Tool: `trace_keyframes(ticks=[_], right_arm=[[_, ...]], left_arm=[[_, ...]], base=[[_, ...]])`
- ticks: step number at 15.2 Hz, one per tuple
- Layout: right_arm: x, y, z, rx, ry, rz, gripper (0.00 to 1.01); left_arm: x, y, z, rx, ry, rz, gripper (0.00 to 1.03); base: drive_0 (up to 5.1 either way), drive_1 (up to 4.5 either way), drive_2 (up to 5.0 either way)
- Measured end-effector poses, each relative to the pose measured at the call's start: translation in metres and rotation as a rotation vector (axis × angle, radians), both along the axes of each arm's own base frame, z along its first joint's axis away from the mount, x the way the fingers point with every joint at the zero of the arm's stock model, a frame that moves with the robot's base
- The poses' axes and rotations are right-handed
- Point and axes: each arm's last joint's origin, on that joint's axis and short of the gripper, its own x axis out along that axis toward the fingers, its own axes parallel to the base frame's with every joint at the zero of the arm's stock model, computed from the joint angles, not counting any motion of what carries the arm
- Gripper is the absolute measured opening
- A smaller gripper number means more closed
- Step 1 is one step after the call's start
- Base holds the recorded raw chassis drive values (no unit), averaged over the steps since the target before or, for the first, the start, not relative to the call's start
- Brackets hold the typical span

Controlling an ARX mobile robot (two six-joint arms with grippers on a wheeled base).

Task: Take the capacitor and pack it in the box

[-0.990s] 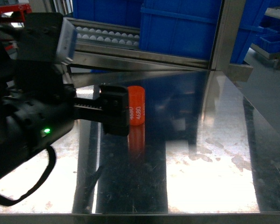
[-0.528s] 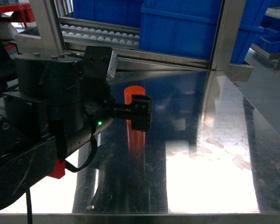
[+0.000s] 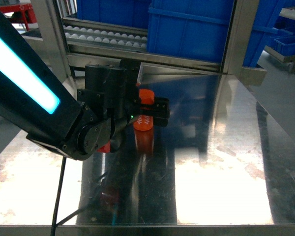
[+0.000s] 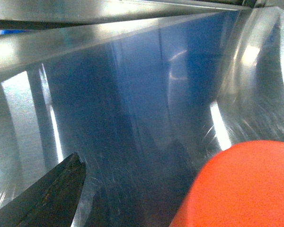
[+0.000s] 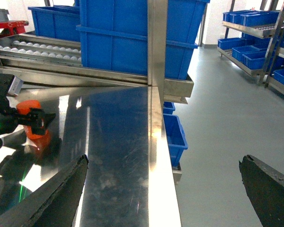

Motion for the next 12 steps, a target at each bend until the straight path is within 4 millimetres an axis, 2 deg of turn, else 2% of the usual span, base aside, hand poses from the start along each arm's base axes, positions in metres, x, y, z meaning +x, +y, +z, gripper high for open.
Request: trace_keyframes(ticks=[2, 5, 6, 7, 9, 10, 12], right_arm=[[0.000, 0.000, 0.000, 0.000, 0.001, 0.000, 0.98], [0.000, 0.000, 0.000, 0.000, 0.000, 0.000, 0.98], [0.000, 0.000, 0.000, 0.000, 0.000, 0.000, 0.98], [0.000, 0.000, 0.000, 0.000, 0.000, 0.000, 0.98], [0.000, 0.000, 0.000, 0.000, 0.000, 0.000, 0.98], [0.000, 0.000, 0.000, 0.000, 0.000, 0.000, 0.98], [0.000, 0.000, 0.000, 0.000, 0.000, 0.000, 0.98]], left_arm=[[0.004, -0.004, -0.002, 0.007, 0.027, -0.008, 0.94], [0.000, -0.006, -0.003, 0.006, 0.045, -0.015, 0.60], [-0.009, -0.002, 0.002, 0.011, 0.055, -0.002, 0.47], [-0.017, 0.004, 0.014, -0.004, 0.039, 0.007, 0.44], [-0.040, 0.018, 0.066, -0.059, -0.078, 0.020, 0.44], [-0.064, 0.032, 0.105, -0.090, -0.164, 0.038, 0.44], [-0.111, 0.053, 0.142, -0.095, -0.249, 0.067, 0.44]], base=[[0.0, 0.00, 0.0], [0.0, 0.00, 0.0], [0.0, 0.00, 0.0], [0.0, 0.00, 0.0], [0.0, 0.00, 0.0], [0.0, 0.00, 0.0], [0.0, 0.00, 0.0]])
